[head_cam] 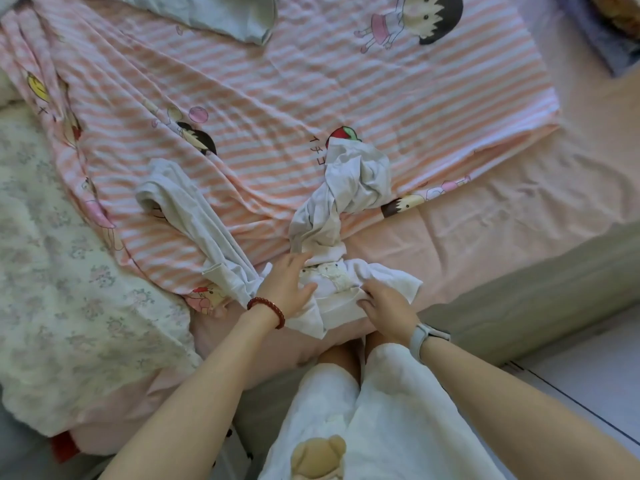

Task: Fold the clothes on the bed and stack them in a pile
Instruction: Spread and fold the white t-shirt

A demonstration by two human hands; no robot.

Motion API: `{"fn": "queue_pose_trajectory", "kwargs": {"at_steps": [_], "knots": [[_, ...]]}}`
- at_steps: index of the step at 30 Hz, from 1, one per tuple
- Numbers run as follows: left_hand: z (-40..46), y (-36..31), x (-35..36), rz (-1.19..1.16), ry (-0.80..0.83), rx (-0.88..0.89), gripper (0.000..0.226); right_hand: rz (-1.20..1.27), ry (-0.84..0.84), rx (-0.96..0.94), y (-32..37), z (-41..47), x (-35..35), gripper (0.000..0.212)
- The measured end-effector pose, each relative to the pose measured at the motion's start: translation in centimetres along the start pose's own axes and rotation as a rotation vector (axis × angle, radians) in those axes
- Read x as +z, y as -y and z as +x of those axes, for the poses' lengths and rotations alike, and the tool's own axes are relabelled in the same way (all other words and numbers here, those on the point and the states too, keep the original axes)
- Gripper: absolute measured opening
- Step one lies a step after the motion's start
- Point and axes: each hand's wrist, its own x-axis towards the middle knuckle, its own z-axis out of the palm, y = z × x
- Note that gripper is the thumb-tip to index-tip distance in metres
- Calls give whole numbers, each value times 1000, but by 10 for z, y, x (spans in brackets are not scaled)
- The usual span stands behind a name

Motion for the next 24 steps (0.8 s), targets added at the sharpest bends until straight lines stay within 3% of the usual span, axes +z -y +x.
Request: {"fn": "queue_pose_trajectory", "kwargs": {"at_steps": [3,6,9,11,18,24], "knots": [[-11,-19,-6,34,-25,149,56,91,-23,-35,16,1,-37,7],[-13,-56,-17,-42,68,191,56,164,-15,-139,45,-1,-93,14],[-13,-98,-34,-159,-3,218,12,202,-183,-211,70,-4,-149,7],[-12,-121,-49,-151,-83,217,8,240,-328,-235,81,-8,-184,9],[-12,-190,-129,64,-287,273,28,278,-689,-345,121,-30,-291,8],[-28,-236,-225,-21,-388,370,36,384,-900,-465,152,-47,-385,10]]}}
